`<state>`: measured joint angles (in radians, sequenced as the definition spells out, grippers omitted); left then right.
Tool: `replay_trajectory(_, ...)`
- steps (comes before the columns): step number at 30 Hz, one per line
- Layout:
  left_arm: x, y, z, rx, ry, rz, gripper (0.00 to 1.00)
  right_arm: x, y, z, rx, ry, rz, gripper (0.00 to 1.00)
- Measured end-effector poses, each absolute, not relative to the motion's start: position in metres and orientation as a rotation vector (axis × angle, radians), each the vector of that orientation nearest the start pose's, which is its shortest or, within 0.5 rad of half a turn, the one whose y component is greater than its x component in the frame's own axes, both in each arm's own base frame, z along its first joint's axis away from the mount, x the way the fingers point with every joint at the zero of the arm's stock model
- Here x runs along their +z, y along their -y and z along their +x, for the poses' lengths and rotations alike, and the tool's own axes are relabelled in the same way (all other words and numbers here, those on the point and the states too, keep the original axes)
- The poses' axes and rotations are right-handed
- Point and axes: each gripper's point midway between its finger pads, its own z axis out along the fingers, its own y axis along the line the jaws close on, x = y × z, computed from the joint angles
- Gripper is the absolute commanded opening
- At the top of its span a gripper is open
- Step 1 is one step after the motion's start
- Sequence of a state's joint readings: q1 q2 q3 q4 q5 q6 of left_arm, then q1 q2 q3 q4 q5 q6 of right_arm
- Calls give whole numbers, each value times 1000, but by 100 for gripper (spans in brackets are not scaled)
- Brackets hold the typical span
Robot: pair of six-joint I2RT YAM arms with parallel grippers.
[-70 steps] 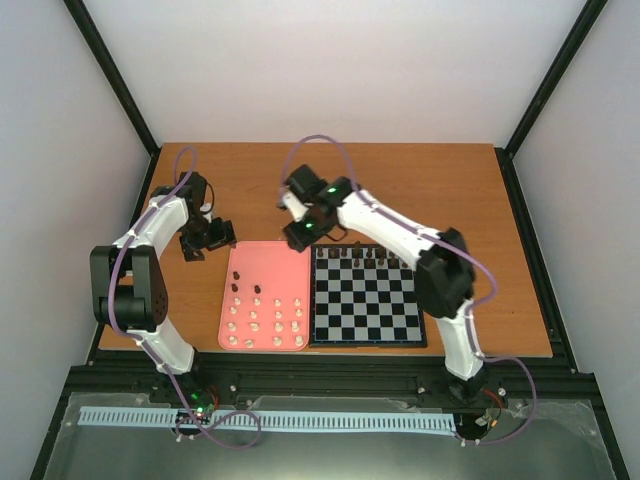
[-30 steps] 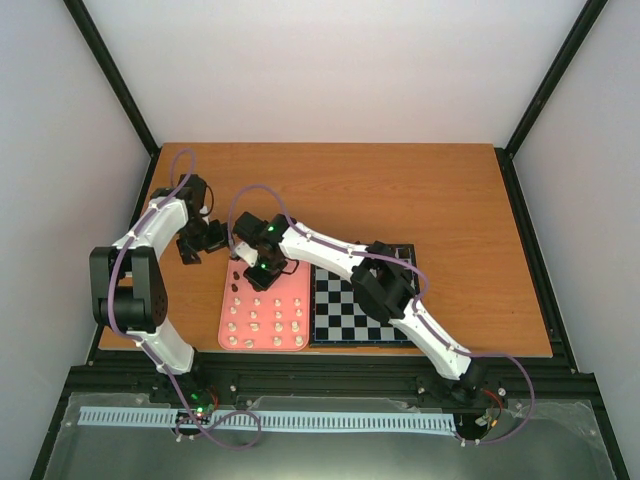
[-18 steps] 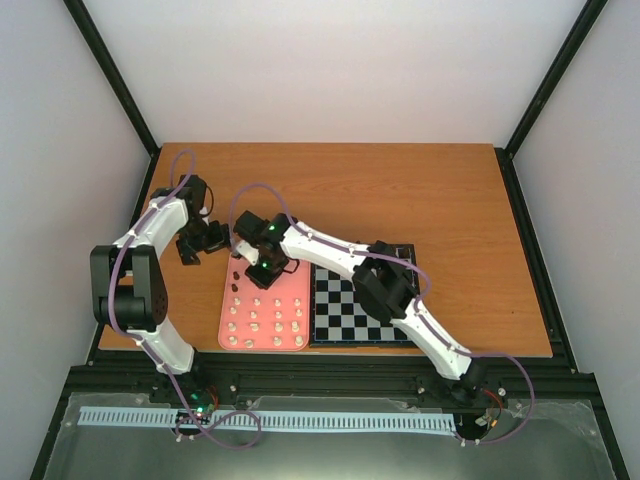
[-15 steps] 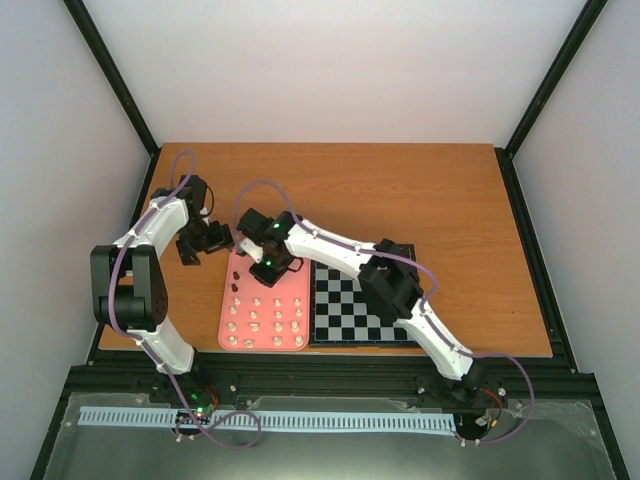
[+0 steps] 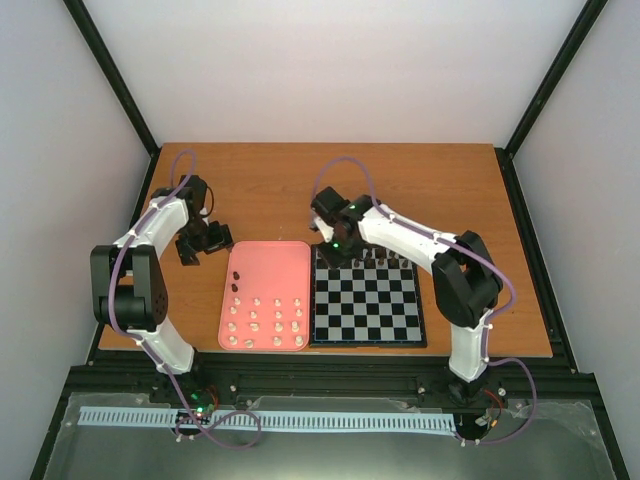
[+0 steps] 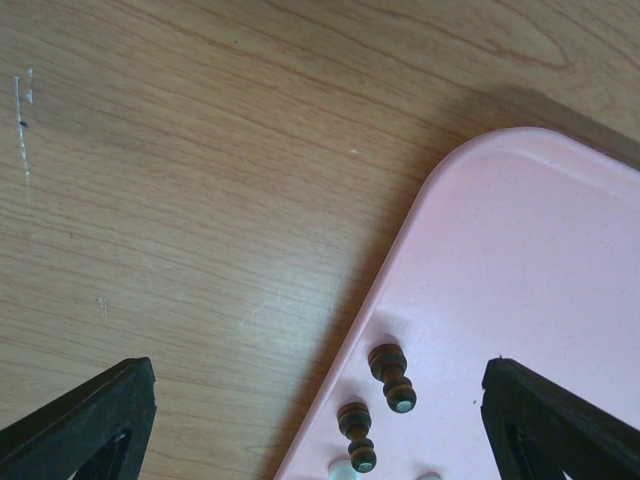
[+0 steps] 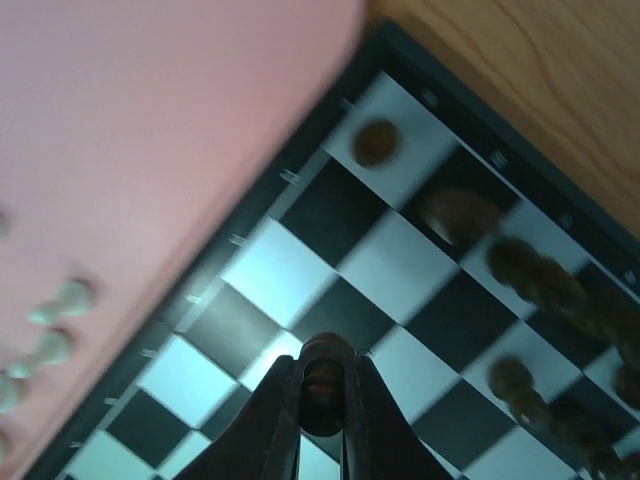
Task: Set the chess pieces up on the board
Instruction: Place the chess piece on the chessboard.
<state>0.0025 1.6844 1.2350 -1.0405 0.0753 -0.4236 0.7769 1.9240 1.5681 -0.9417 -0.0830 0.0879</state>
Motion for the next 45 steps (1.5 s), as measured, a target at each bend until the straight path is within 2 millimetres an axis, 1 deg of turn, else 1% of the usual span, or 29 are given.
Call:
replay_trajectory(3,78,12,316,-140,-3008,-646,100,78,-283,299,237,-2808,-932,3)
replay_trajectory(5,77,12,316,-141,-3012,-647,100,72,-274,302,218,-2826,-907,3)
replay_trajectory(7,76,13,316,-140,-3017,-648,100,70,-270,304,205,-2831,-896,3)
replay_trajectory(12,75,13,316,-139,-3020,-649,100,70,-271,310,199,-2808,-887,3)
replay_trajectory(22,74,13,316,-140,-3022,-650,100,67,-265,319,172,-2803,-859,3)
replay_trajectory(30,73,13,316,-139,-3026,-650,100,53,-263,317,155,-2828,-868,3)
replay_trajectory(40,72,13,317,-139,-3027,-651,100,52,-262,323,135,-2813,-858,4)
replay_trajectory(45,72,13,317,-138,-3030,-651,100,45,-260,322,127,-2825,-863,6)
